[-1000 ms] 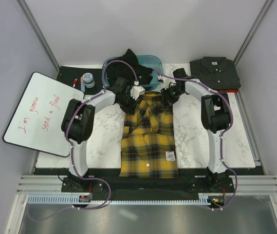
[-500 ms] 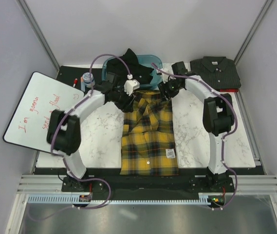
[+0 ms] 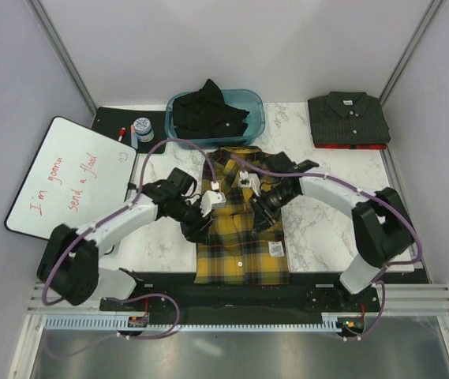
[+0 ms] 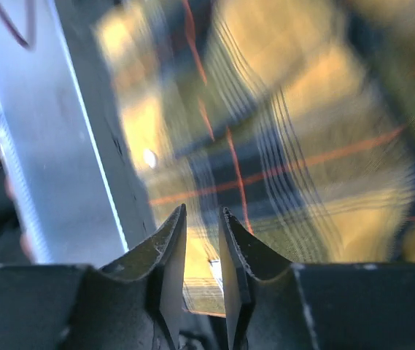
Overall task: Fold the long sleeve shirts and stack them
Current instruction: Fold the shirt
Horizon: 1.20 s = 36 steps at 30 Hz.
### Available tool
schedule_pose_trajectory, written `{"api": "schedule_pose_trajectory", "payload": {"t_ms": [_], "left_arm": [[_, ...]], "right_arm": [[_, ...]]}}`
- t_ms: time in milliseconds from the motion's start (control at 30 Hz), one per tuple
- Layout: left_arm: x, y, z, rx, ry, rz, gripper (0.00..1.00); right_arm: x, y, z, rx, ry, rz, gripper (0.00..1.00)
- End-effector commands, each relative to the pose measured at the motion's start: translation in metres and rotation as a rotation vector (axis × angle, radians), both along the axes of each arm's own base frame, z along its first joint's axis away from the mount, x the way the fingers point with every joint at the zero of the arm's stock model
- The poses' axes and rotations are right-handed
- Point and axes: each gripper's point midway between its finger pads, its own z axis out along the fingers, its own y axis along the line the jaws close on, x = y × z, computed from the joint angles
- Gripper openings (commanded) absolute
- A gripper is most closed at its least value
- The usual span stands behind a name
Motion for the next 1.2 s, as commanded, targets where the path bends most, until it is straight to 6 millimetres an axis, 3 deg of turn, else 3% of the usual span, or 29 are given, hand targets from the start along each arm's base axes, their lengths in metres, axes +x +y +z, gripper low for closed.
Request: {"api": "schedule_pose_trajectory", "payload": {"t_ms": [0, 100, 233, 300, 433, 500, 567, 600, 667, 700, 733, 767, 800, 833, 933, 1000, 1033, 1067, 1100, 1133, 1167], "left_arm": [[0.012, 0.005, -0.034, 0.112, 0.071, 0.054, 0.48], [0.038, 0.007, -0.051, 0.152, 0.059, 0.121, 0.47], [0.068, 0.008, -0.056, 0.177, 0.020, 0.169, 0.49], [0.078, 0.009, -0.057, 0.197, -0.004, 0.170, 0.52], [0.100, 0.008, -0.044, 0.189, -0.071, 0.170, 0.54], [0.104, 0.001, -0.021, 0.144, -0.103, 0.154, 0.53], [0.096, -0.004, 0.000, 0.072, -0.106, 0.131, 0.56], [0.089, -0.005, 0.023, 0.008, -0.141, 0.118, 0.57], [0.065, -0.007, 0.037, -0.070, -0.130, 0.080, 0.66], [0.057, -0.007, 0.045, -0.100, -0.144, 0.066, 0.69], [0.047, -0.007, 0.065, -0.151, -0.201, 0.046, 0.73], [0.041, -0.004, 0.069, -0.163, -0.217, 0.043, 0.75], [0.033, 0.000, 0.064, -0.160, -0.215, 0.044, 0.77], [0.027, 0.004, 0.075, -0.182, -0.264, 0.046, 0.80], [0.012, 0.011, 0.076, -0.196, -0.303, 0.040, 0.83], [0.008, 0.014, 0.073, -0.191, -0.317, 0.036, 0.83], [0.007, 0.015, 0.073, -0.191, -0.320, 0.034, 0.83], [0.007, 0.016, 0.073, -0.190, -0.333, 0.022, 0.83], [0.006, 0.016, 0.071, -0.184, -0.336, 0.016, 0.82], [0.006, 0.017, 0.070, -0.177, -0.351, 0.006, 0.82], [0.004, 0.016, 0.066, -0.167, -0.350, -0.010, 0.82]], "right_arm": [[-0.008, -0.016, -0.053, -0.117, 0.093, 0.004, 0.30], [0.022, -0.027, -0.080, -0.190, 0.066, -0.064, 0.31], [0.064, -0.037, -0.091, -0.246, 0.014, -0.154, 0.33], [0.072, -0.042, -0.094, -0.271, 0.010, -0.180, 0.34], [0.077, -0.036, -0.073, -0.222, -0.017, -0.178, 0.39], [0.081, -0.030, -0.047, -0.164, -0.063, -0.178, 0.41], [0.074, -0.016, -0.007, -0.043, -0.069, -0.163, 0.43], [0.064, -0.011, 0.003, -0.001, -0.052, -0.152, 0.43], [0.037, 0.008, 0.030, 0.109, -0.016, -0.105, 0.44], [0.014, 0.011, 0.024, 0.123, 0.039, -0.076, 0.44], [-0.010, 0.027, 0.032, 0.192, 0.066, -0.001, 0.44], [-0.026, 0.032, 0.039, 0.216, 0.102, 0.014, 0.43], [-0.041, 0.037, 0.031, 0.246, 0.118, 0.041, 0.43], [-0.062, 0.045, 0.030, 0.253, 0.125, 0.092, 0.43], [-0.091, 0.051, 0.001, 0.221, 0.199, 0.149, 0.43], [-0.093, 0.051, -0.015, 0.200, 0.249, 0.165, 0.40], [-0.093, 0.050, -0.037, 0.149, 0.306, 0.165, 0.37], [-0.091, 0.051, -0.048, 0.126, 0.316, 0.172, 0.36], [-0.083, 0.054, -0.054, 0.114, 0.308, 0.181, 0.35], [-0.079, 0.053, -0.077, 0.060, 0.350, 0.165, 0.34], [-0.064, 0.059, -0.082, 0.050, 0.333, 0.149, 0.34]]}}
